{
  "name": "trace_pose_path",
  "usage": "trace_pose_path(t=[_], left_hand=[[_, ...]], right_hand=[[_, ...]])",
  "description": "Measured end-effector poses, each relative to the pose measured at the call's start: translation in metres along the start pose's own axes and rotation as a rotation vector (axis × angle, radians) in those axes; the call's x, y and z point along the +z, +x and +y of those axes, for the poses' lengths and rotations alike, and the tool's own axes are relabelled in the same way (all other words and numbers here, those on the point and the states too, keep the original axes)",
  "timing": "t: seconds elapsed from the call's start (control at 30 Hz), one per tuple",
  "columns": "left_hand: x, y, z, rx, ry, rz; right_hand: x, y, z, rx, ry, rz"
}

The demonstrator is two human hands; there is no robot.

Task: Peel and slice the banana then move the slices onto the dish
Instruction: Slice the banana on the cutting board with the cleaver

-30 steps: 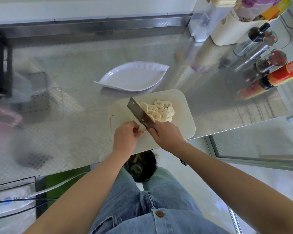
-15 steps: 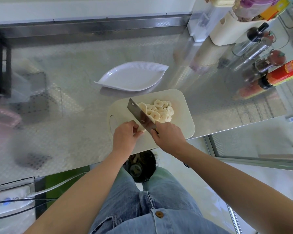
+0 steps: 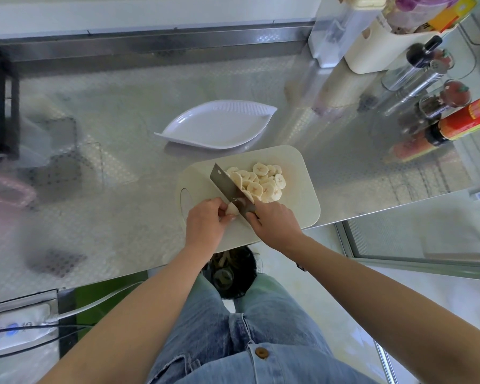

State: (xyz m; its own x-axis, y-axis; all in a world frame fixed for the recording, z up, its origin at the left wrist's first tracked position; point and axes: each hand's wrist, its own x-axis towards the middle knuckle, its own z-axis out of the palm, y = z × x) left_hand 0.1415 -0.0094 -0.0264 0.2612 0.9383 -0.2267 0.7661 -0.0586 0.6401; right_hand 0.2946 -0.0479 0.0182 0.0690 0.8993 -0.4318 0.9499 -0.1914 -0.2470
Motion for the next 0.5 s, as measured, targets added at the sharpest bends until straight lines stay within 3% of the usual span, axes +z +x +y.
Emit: trace_pose_path(t=[0.5], left_hand=[[0.001, 0.002, 0.0, 0.022, 0.026, 0.013]], right_hand=[[-0.017, -0.009, -0.007, -0.045, -0.023, 0.02]])
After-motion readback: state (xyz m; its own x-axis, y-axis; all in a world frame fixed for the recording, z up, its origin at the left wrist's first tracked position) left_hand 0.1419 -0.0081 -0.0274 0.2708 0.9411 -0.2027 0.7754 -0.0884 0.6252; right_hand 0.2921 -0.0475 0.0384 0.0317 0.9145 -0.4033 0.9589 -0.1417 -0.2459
